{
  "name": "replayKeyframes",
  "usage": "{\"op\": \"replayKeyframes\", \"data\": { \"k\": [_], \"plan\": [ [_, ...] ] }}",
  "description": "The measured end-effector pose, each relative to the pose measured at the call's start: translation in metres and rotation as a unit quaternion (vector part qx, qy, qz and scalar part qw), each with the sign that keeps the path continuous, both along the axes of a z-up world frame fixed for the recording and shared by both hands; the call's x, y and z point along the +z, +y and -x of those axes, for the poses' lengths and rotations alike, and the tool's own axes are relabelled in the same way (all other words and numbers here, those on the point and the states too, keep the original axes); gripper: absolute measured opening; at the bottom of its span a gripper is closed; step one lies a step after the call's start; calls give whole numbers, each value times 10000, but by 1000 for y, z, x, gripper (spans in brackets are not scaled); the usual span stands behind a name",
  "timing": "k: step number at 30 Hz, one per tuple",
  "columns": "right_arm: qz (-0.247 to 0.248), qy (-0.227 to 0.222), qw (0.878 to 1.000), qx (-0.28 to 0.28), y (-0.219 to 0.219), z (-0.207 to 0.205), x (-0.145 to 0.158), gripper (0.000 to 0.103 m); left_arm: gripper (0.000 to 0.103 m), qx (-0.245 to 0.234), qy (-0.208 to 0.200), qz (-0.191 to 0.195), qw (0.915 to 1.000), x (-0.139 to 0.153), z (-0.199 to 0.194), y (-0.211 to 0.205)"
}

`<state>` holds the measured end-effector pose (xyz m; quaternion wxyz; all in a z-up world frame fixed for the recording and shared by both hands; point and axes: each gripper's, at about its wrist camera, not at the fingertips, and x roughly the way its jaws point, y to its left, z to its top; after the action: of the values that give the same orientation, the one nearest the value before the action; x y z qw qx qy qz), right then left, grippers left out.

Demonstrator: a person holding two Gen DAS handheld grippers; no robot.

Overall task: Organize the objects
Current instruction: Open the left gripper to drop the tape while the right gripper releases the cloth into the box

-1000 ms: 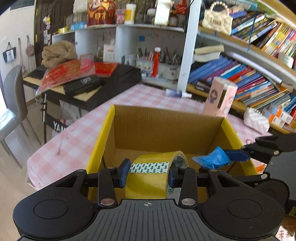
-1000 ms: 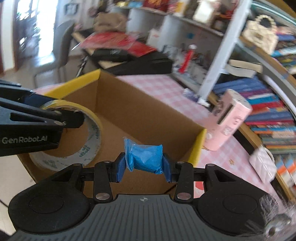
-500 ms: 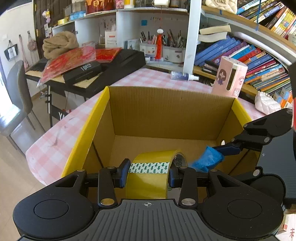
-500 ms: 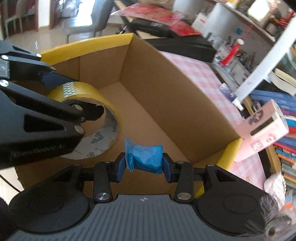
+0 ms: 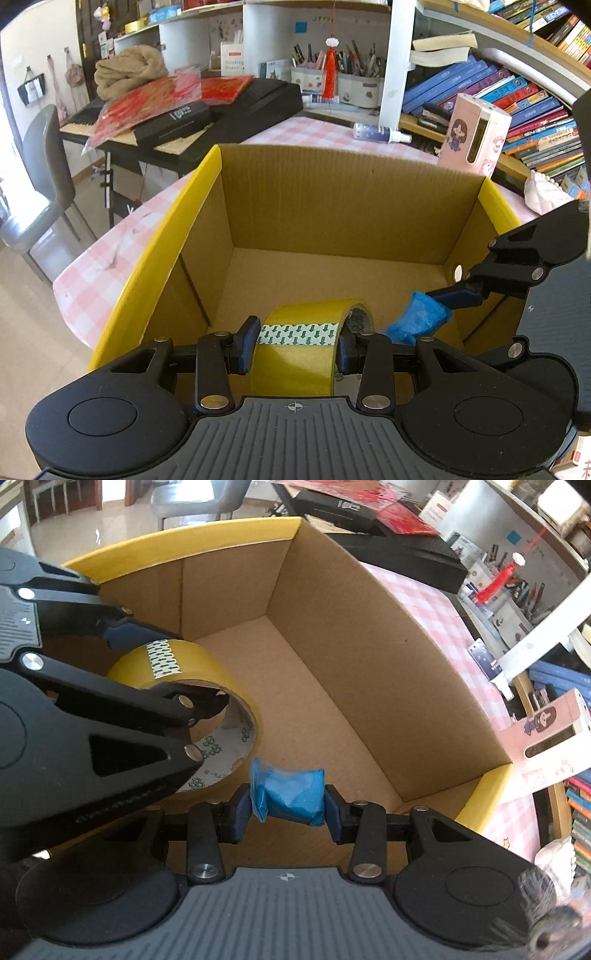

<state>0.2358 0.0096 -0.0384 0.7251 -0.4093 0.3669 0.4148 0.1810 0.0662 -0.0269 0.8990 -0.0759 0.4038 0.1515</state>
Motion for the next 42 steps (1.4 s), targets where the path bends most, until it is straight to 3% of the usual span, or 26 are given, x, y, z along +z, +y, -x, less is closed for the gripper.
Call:
{"op": "replayKeyframes", "data": {
  "k": [4, 20, 23, 28, 34, 38, 42],
  "plan": [
    [132, -176, 9996, 169, 1, 6, -3, 39, 38, 48, 43, 37, 10000, -2, 1, 0],
    [74, -114, 9997, 205, 1, 2, -2, 39, 41, 76, -16, 168, 9998, 0, 5, 2],
    [44, -106, 9998, 173, 2, -2, -2, 39, 48, 88, -154, 177, 9997, 3, 9, 3],
    [1, -115, 9999, 111, 1, 0, 0, 42, 49, 3, -336, 44, 9994, 14, 14, 0],
    [-252, -311, 9989, -251, -5, -2, 7, 58, 56, -31, -612, 41, 9981, 30, 28, 1],
    [-526, -470, 9955, -630, -18, 4, 18, 60, 65, -39, -879, -16, 9961, 45, 43, 4],
    [-1013, -505, 9873, -1119, -40, 14, 40, 64, 68, -25, -1103, 46, 9939, 56, 59, 8]
  ]
}}
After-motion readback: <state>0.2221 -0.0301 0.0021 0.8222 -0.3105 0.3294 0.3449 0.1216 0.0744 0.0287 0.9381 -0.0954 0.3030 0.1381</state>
